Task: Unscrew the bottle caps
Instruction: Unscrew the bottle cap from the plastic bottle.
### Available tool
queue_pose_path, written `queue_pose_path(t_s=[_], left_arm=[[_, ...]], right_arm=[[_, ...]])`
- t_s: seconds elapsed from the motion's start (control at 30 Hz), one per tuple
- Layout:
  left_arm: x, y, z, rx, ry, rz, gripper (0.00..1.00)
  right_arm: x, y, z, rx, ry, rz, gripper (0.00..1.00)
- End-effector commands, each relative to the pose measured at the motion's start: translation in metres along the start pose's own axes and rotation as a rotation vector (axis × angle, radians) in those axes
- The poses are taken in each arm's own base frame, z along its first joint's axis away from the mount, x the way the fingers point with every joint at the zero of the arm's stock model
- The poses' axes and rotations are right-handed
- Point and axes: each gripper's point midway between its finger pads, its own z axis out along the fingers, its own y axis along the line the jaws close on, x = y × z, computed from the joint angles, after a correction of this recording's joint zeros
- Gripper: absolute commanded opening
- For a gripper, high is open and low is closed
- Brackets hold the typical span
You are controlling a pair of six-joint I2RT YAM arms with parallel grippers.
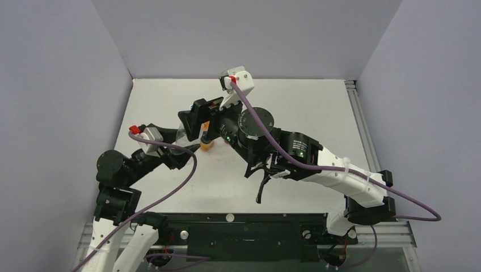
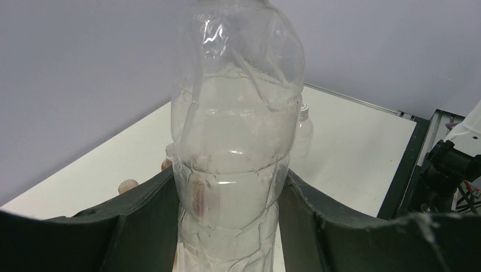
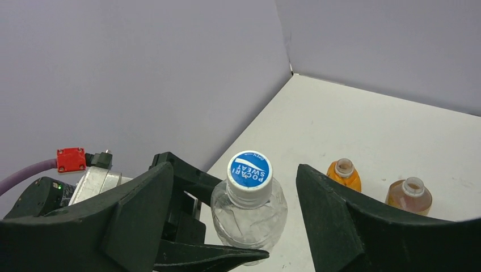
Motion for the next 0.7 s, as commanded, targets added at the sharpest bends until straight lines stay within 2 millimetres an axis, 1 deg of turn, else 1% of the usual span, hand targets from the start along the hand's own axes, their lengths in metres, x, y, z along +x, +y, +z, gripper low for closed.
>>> queue_pose_path(t_s=[0.0, 0.03, 0.07, 0.1, 0.13, 0.23, 0.43, 0.47, 0.53, 0.63, 0.67], left_arm=[[-0.005, 0.002, 0.001, -0.009, -0.026, 0.029, 0.00], [-0.005, 0.002, 0.001, -0.007, -0.026, 0.028, 0.00], [-0.004, 0.001, 0.000, -0.005, -0.023, 0.026, 0.00], [-0.004, 0.001, 0.000, -0.004, -0.023, 0.031, 0.00], [-0.003, 0.001, -0.001, -0.006, -0.021, 0.035, 0.00], [-0.002, 0.001, -0.002, -0.009, -0.018, 0.039, 0.00], [-0.004, 0.001, 0.000, -0.004, -0.017, 0.041, 0.00], [-0.004, 0.001, 0.000, -0.002, -0.017, 0.041, 0.00], [-0.004, 0.001, 0.000, 0.000, -0.018, 0.042, 0.00], [-0.003, 0.001, 0.000, -0.003, -0.017, 0.039, 0.00], [-0.004, 0.002, 0.000, -0.004, -0.018, 0.040, 0.00]], right_arm=[[-0.009, -0.003, 0.004, 0.023, -0.026, 0.030, 0.70], [-0.005, -0.002, 0.006, 0.012, -0.018, 0.031, 0.67], [-0.009, -0.002, 0.006, 0.002, -0.029, 0.046, 0.63], [-0.006, -0.003, 0.008, 0.001, -0.025, 0.047, 0.62], [-0.008, -0.004, 0.009, -0.006, -0.029, 0.063, 0.59], [-0.005, -0.007, 0.013, -0.012, -0.022, 0.082, 0.54], [0.001, -0.011, 0.025, -0.024, 0.000, 0.110, 0.41], [0.002, -0.012, 0.026, -0.026, 0.004, 0.112, 0.40], [0.003, -0.013, 0.026, -0.026, 0.009, 0.108, 0.37], [0.004, -0.014, 0.026, -0.028, 0.017, 0.101, 0.29], [0.005, -0.013, 0.025, -0.032, 0.020, 0.098, 0.28]])
